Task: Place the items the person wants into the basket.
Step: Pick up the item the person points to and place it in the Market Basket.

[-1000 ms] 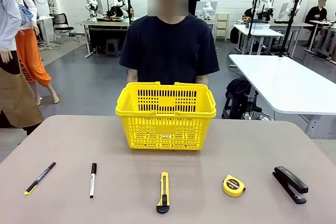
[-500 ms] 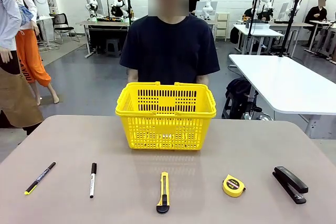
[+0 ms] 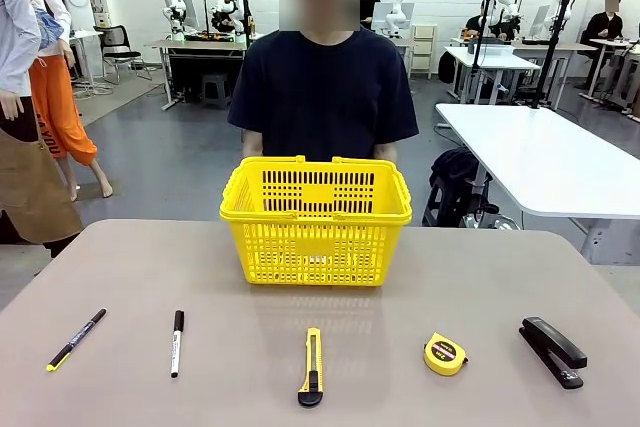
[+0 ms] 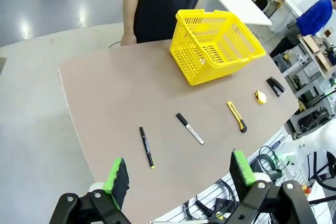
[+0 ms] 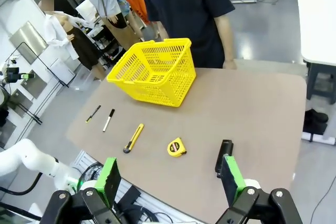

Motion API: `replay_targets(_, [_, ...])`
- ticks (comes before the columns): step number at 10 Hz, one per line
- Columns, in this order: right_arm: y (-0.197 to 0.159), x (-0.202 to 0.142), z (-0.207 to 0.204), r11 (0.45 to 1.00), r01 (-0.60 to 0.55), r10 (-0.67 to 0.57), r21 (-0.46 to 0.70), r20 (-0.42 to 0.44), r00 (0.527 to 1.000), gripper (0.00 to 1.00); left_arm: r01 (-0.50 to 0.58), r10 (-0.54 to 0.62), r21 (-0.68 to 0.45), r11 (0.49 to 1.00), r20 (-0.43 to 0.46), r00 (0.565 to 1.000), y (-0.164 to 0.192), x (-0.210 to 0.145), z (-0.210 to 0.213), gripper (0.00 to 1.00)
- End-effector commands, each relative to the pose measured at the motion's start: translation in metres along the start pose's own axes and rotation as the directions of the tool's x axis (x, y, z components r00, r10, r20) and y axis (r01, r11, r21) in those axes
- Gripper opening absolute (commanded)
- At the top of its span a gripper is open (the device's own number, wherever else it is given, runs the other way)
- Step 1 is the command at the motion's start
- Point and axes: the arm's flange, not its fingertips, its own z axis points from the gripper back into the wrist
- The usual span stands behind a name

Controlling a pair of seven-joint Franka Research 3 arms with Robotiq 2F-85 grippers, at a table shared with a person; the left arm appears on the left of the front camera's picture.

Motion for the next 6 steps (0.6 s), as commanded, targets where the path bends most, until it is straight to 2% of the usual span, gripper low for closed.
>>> replay_targets(1, [0.0012,0.0004,0.0026,1.0,-0.004,0.004,-0.002,0.005,1.0,1.0,0.003,-0.003,-0.008,1.0,0.0,1.0,-0.0011,0.0006,-0.0006,1.0])
replay_targets(6, [0.0012,0.0004,0.0026,1.0,-0.004,0.004,-0.002,0.005,1.0,1.0,0.003,-0.003,-0.008,1.0,0.0,1.0,-0.0011,0.0006,-0.0006,1.0])
